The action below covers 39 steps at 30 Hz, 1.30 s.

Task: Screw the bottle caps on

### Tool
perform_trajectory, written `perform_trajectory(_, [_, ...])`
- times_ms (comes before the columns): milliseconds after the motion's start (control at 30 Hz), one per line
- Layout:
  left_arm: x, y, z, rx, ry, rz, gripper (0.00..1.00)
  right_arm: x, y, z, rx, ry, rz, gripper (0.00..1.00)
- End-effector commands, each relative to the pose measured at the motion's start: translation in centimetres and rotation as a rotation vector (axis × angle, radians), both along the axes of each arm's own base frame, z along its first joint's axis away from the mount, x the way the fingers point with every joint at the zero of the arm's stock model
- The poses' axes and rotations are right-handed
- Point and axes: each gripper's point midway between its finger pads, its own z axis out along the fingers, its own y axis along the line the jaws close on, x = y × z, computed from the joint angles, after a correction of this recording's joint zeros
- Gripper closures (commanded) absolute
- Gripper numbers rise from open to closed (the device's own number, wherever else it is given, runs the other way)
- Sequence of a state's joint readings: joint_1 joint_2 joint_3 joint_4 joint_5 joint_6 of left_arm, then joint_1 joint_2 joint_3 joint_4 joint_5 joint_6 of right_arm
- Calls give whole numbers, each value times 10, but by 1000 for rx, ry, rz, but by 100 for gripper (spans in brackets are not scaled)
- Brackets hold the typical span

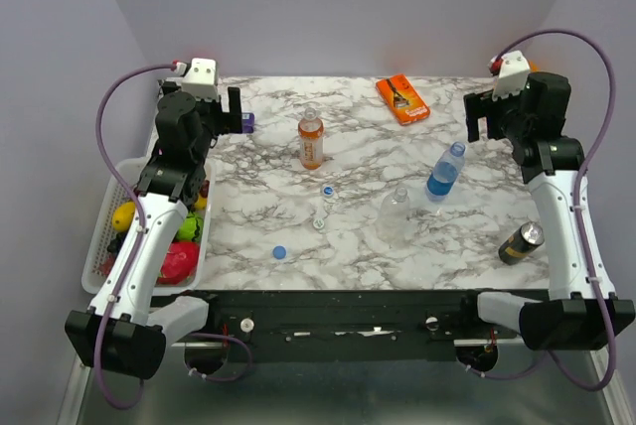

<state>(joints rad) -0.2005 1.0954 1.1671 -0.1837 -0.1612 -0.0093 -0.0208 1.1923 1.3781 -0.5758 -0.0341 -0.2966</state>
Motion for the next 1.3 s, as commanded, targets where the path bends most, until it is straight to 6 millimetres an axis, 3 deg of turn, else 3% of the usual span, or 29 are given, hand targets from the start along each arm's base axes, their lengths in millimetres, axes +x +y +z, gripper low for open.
perform_trajectory(0, [-5,-20,-22,-22,76,-107,1,-16,16,-62,-71,263,181,0])
perform_trajectory(233, [-11,-29,-36,-46,109,-154,1,-6,30,-78,-16,346,251,5])
perform_trajectory(367, [-13,-29,-41,-46,120,-154,1,-9,34,-91,5,419,281,12])
perform_trajectory(533, [-15,-28,-45,-37,125,-152,1,-12,36,-99,19,442,286,13])
perform_trajectory(933, [-10,-29,-53,-34,139,-153,1,-23,43,-112,45,474,322,35])
perform_trajectory(1033, [-11,-33,-52,-36,135,-178,1,-25,44,-115,46,484,333,43])
perform_trajectory(1133, [-12,-37,-55,-36,137,-203,1,-25,47,-114,53,479,345,57])
perform_trajectory(1167, [-13,-40,-57,-35,139,-226,1,-26,48,-109,55,473,351,68])
perform_trajectory(1233, [-18,-58,-58,-37,137,-325,1,-27,55,-98,76,457,387,79])
perform_trajectory(1267, [-20,-65,-60,-39,141,-367,1,-27,58,-81,76,428,410,85])
